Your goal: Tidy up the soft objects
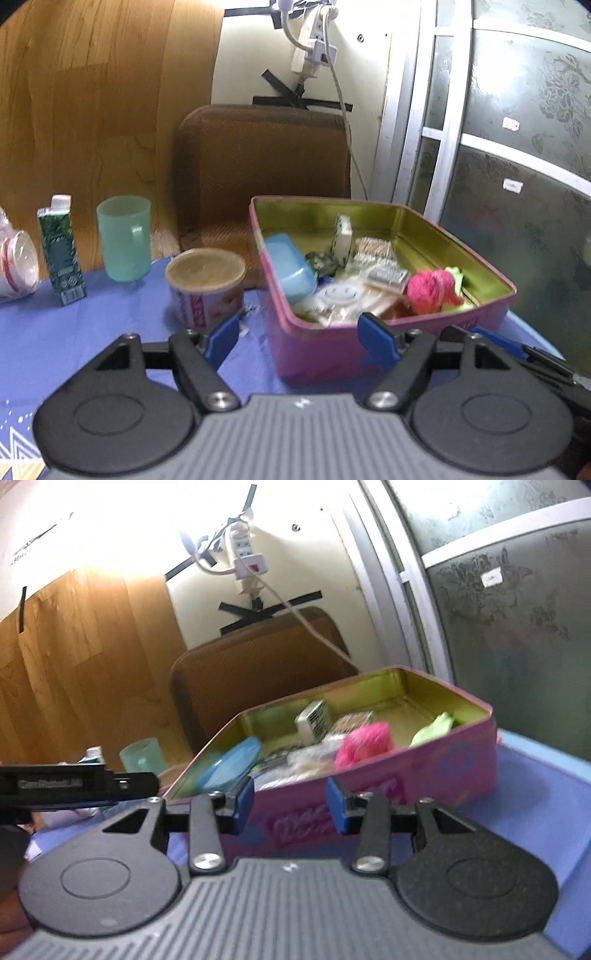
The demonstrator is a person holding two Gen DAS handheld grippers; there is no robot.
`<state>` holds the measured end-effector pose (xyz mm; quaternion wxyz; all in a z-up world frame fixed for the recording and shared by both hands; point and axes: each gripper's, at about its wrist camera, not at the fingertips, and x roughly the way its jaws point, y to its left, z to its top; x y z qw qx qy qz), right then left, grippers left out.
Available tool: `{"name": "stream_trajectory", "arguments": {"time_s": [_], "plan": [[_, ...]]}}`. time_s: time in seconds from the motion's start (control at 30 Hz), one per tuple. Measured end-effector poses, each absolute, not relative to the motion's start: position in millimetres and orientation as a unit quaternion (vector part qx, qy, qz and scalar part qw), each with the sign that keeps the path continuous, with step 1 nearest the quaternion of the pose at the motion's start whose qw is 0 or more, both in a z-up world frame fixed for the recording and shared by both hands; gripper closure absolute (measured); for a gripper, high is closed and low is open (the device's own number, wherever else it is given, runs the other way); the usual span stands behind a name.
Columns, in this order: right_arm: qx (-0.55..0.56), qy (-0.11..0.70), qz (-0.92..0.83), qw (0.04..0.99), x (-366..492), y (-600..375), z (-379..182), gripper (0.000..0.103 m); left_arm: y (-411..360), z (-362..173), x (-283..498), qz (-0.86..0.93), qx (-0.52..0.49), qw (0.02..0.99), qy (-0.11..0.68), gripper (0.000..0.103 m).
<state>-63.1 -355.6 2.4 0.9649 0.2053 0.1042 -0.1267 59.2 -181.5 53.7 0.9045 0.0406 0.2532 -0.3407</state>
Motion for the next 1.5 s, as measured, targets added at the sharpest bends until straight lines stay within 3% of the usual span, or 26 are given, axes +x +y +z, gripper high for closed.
{"name": "stream_trajectory", "arguments": {"time_s": [0.23,0.5,0.87,1.23,1.5], "plan": [[0.191,0.159,-0.090,0.964,-48,-320,-5,0.056,-153,26,63,-0.308,0.064,0.916,0.248,0.025],[0.200,0.230,-0.087,0.948,-27,-313,-27,0.056,-136,1,90,-0.301,0.027,0.903,0.305,0.025],[0.204,0.222,-0.071,0.951,-28,-313,-29,0.055,-134,-2,91,-0.292,0.023,0.905,0.309,0.017],[0.212,0.214,-0.052,0.952,-30,-314,-28,0.055,-133,-1,87,-0.265,0.038,0.915,0.302,0.017],[0.208,0.204,-0.032,0.956,-31,-312,-27,0.055,-80,0,74,-0.221,0.051,0.925,0.304,0.014]]}}
